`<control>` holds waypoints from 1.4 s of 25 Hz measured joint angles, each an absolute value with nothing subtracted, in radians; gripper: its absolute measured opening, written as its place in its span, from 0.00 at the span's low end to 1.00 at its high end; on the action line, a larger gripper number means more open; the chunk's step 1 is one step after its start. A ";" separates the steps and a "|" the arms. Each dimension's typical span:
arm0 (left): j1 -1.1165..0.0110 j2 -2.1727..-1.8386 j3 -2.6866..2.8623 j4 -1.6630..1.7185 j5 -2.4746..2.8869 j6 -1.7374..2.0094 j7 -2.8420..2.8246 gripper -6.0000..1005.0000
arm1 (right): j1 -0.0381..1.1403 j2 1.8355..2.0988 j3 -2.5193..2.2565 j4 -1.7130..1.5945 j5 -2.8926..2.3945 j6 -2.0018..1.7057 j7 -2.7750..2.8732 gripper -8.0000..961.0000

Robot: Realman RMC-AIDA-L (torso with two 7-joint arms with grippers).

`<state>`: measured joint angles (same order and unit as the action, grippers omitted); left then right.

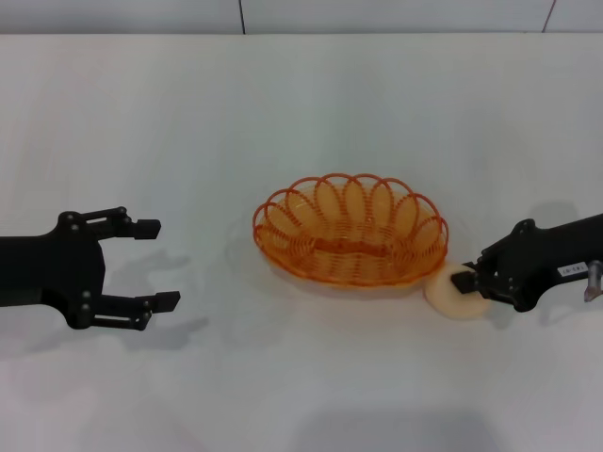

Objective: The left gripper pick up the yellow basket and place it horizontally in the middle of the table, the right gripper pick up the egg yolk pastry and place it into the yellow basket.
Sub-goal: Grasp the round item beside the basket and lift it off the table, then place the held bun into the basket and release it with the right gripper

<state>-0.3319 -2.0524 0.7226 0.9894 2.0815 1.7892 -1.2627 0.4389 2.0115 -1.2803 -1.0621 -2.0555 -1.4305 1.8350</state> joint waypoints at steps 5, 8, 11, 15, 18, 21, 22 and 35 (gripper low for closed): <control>-0.331 -2.052 0.723 0.989 2.082 1.785 -1.262 0.89 | 0.440 2.006 -1.260 -1.100 -2.065 -1.442 1.847 0.06; -0.330 -2.052 0.723 0.989 2.083 1.785 -1.262 0.89 | 0.440 2.004 -1.213 -1.144 -2.088 -1.472 1.858 0.06; -0.330 -2.052 0.722 0.989 2.083 1.785 -1.262 0.89 | 0.440 2.003 -1.149 -1.187 -2.115 -1.513 1.863 0.05; -0.328 -2.052 0.722 0.989 2.082 1.785 -1.262 0.89 | 0.443 2.000 -1.081 -1.249 -2.147 -1.561 1.864 0.05; -0.328 -2.052 0.722 0.989 2.082 1.785 -1.262 0.89 | 0.458 1.994 -1.035 -1.271 -2.146 -1.596 1.862 0.05; -0.327 -2.053 0.722 0.989 2.082 1.785 -1.262 0.89 | 0.477 2.003 -1.007 -1.282 -2.106 -1.630 1.858 0.05; -0.327 -2.053 0.722 0.989 2.082 1.785 -1.262 0.89 | 0.480 2.008 -1.011 -1.286 -2.082 -1.632 1.858 0.05; -0.330 -2.064 0.722 0.989 2.077 1.784 -1.247 0.89 | 0.483 2.019 -1.350 -1.172 -1.817 -1.329 1.799 0.05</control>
<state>-0.3295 -2.0639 0.7224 0.9894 2.0774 1.7839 -1.2465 0.4831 2.0191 -1.3505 -1.1717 -1.8170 -1.3289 1.7988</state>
